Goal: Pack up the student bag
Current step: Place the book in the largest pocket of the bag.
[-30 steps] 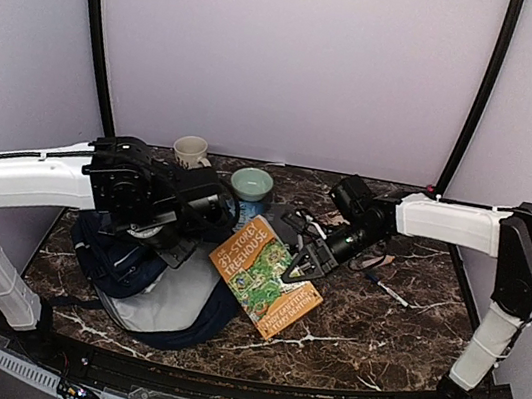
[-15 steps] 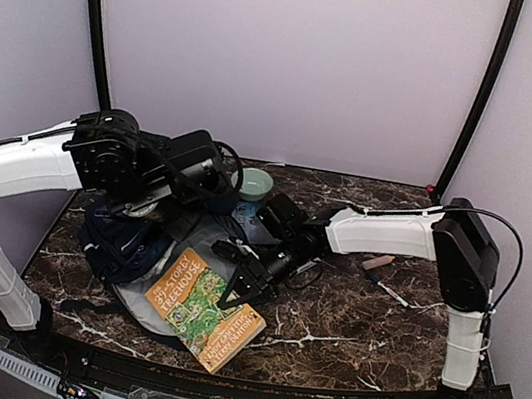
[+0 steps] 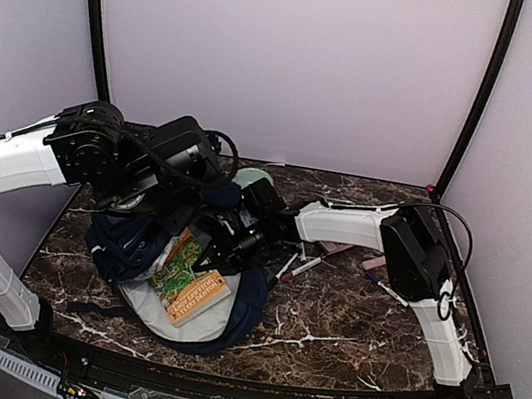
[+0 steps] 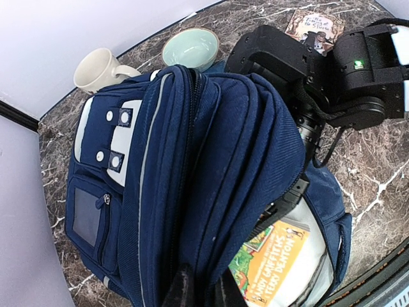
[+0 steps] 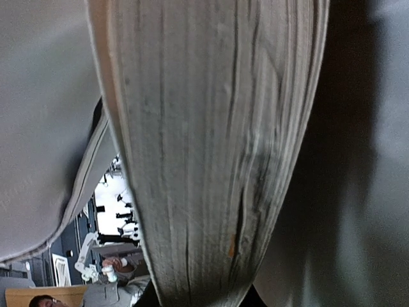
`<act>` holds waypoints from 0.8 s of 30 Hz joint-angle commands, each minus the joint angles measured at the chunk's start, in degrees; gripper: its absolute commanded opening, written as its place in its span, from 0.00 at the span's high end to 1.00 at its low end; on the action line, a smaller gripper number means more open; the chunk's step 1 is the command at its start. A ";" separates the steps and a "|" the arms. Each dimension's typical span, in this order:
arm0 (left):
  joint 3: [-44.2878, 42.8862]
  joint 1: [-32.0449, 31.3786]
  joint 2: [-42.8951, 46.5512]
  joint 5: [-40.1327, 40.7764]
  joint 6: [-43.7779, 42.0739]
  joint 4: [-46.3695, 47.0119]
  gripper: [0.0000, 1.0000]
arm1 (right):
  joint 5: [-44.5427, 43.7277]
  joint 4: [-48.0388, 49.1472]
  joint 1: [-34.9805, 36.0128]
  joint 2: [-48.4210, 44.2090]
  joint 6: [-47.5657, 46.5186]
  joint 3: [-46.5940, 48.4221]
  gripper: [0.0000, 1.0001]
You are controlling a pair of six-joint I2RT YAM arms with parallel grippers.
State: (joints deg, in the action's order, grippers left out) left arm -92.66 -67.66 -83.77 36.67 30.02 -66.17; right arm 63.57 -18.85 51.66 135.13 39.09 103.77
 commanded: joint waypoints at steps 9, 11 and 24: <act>-2.20 -0.80 1.97 1.72 0.76 -0.45 1.00 | -0.89 11.70 -1.94 8.33 7.69 11.17 1.00; -2.99 -0.79 1.63 2.03 1.65 -2.41 1.00 | -1.22 9.30 -2.08 8.80 5.12 11.54 1.00; 3.69 -1.06 8.78 1.71 4.92 1.12 1.00 | -23.05 -4.87 -0.55 -4.08 -14.20 -1.04 0.34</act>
State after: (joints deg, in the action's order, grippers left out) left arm -90.74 -68.18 -81.21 35.97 33.52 -67.72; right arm 49.23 -19.20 50.61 136.40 32.93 105.14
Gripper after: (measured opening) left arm 0.089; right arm 0.637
